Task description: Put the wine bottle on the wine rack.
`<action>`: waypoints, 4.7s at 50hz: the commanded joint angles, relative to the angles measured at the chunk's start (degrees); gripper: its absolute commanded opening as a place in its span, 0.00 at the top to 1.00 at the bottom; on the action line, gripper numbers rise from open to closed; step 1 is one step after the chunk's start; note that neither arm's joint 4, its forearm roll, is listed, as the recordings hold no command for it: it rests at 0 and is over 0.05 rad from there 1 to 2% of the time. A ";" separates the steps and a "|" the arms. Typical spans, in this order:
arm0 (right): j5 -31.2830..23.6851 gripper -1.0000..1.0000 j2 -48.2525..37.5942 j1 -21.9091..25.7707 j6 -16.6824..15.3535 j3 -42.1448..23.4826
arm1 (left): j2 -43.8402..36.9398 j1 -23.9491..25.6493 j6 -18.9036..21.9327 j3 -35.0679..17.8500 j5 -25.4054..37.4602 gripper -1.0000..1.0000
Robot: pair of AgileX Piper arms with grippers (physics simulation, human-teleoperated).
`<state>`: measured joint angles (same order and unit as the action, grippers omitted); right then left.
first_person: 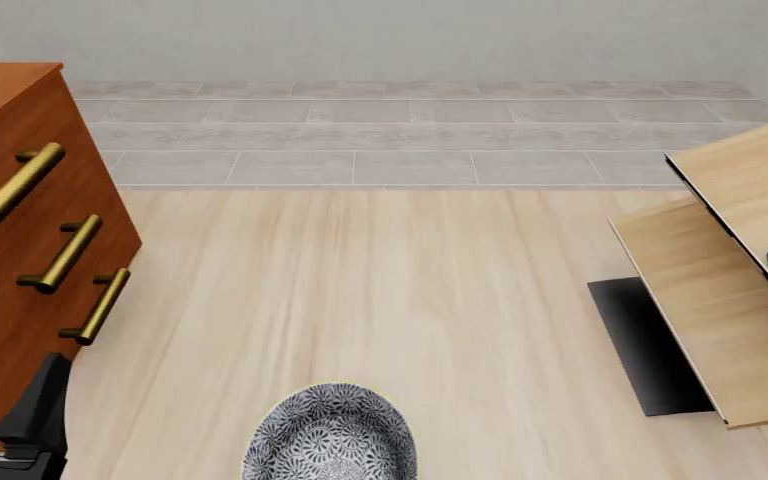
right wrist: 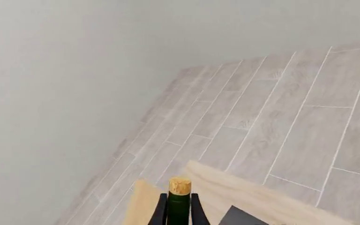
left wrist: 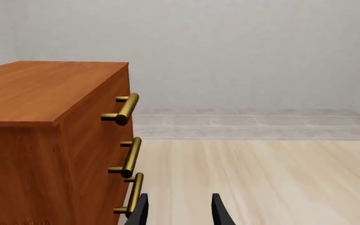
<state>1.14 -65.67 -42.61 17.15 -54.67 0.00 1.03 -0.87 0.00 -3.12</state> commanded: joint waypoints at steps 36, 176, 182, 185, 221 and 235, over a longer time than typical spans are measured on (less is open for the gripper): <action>1.91 1.00 -5.69 0.31 0.39 6.26 | 0.00 -0.77 0.07 0.00 0.05 0.00; -18.25 0.00 34.24 33.45 1.42 9.46 | 0.00 1.49 1.57 -0.02 -1.40 0.00; -18.27 0.00 35.75 35.11 0.49 10.55 | 0.00 1.38 1.50 -0.04 -1.63 0.00; -18.30 0.00 36.64 36.17 0.62 11.46 | 0.00 1.45 1.45 -0.04 -1.59 0.00; -25.32 0.00 55.89 48.39 -6.53 18.98 | 0.00 1.14 0.07 -0.63 -3.68 0.00; -30.71 0.00 64.68 51.70 -13.01 17.84 | 0.00 1.65 0.28 -3.78 -2.59 0.00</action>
<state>-25.79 -6.98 6.49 8.70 -36.02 0.00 2.37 -0.57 -1.98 -6.11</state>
